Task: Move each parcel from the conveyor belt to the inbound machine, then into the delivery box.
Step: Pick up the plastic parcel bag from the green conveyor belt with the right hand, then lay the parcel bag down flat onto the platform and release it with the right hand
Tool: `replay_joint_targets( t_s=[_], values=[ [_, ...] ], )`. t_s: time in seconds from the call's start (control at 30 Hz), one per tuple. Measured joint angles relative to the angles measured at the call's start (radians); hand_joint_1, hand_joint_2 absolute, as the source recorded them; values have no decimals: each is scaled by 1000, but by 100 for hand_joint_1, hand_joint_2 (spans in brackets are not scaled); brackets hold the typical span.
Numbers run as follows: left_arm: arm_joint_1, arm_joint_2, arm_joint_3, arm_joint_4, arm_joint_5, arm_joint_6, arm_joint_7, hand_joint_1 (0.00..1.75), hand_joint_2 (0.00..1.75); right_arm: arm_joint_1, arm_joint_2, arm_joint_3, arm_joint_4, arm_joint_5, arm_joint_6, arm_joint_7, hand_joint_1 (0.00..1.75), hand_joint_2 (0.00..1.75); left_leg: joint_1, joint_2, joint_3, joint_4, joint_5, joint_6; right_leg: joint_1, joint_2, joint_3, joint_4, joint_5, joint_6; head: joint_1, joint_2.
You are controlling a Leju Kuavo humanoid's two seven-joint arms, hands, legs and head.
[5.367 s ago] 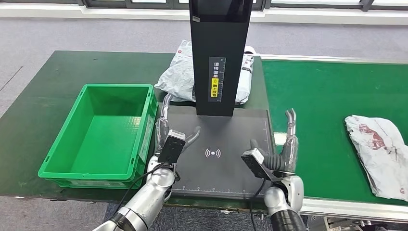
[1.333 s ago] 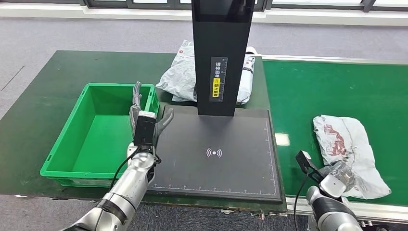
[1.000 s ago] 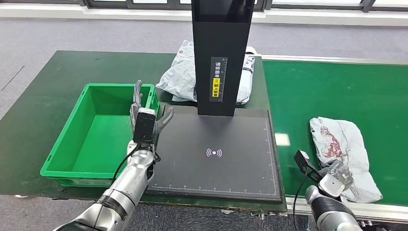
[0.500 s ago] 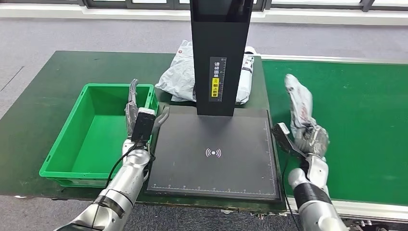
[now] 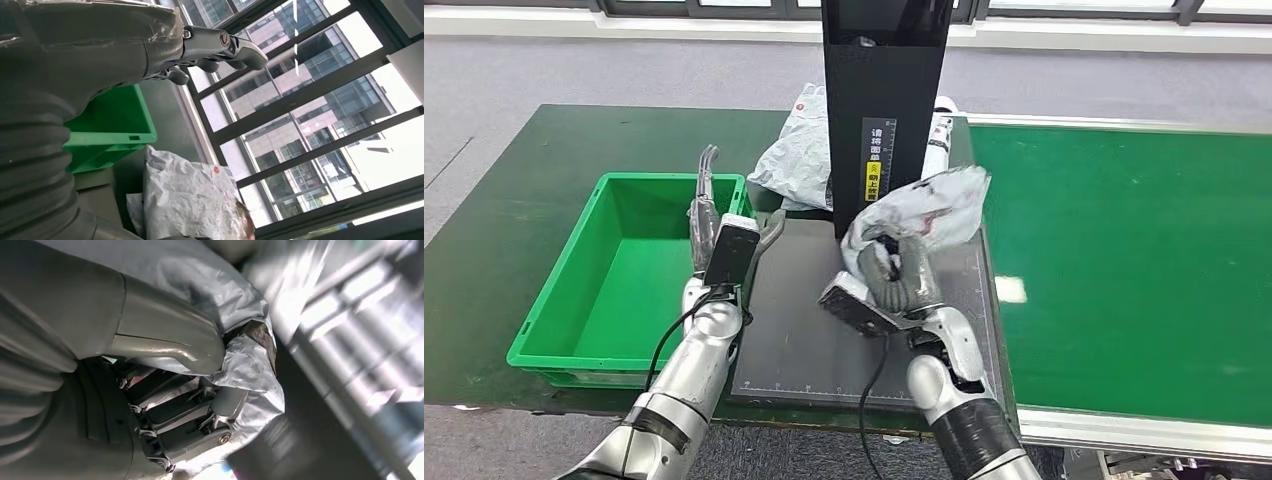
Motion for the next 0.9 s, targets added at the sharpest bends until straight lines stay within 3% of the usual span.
replay_joint_targets(
  t_s=[0.07,0.1,0.33,0.57,0.7,0.8,0.9],
  values=[
    [-13,-5,0,4,7,-2,-7,0,175,6,-3,51,7,-17,38,-2,31,175,0,0,0,0,0,0,0,0,0,0,0,0,0,0],
    [-18,-7,0,6,12,-3,-11,0,175,8,-5,71,12,-21,49,-2,12,175,0,0,0,0,0,0,0,0,0,0,0,0,0,0],
    [-31,-17,0,19,33,-11,-27,0,175,16,-23,161,51,-1,97,28,0,175,0,0,0,0,0,0,0,1,0,0,1,0,0,0],
    [-35,-18,0,27,62,6,-48,0,175,32,-35,185,66,12,88,72,0,175,0,0,0,0,0,0,0,1,0,0,1,0,0,0],
    [-28,-18,0,26,73,41,-59,0,175,61,-42,176,44,8,-21,58,0,175,0,0,0,0,0,0,0,1,0,0,1,0,0,0],
    [-8,-17,0,25,77,63,-60,0,175,87,-45,142,-8,-61,-166,-15,0,175,0,0,0,0,0,0,0,0,0,0,1,0,0,0],
    [7,-17,0,27,84,74,-61,0,175,101,-44,95,-54,-153,-250,-99,0,175,0,0,0,0,0,0,0,1,0,0,1,0,0,0]
  ],
)
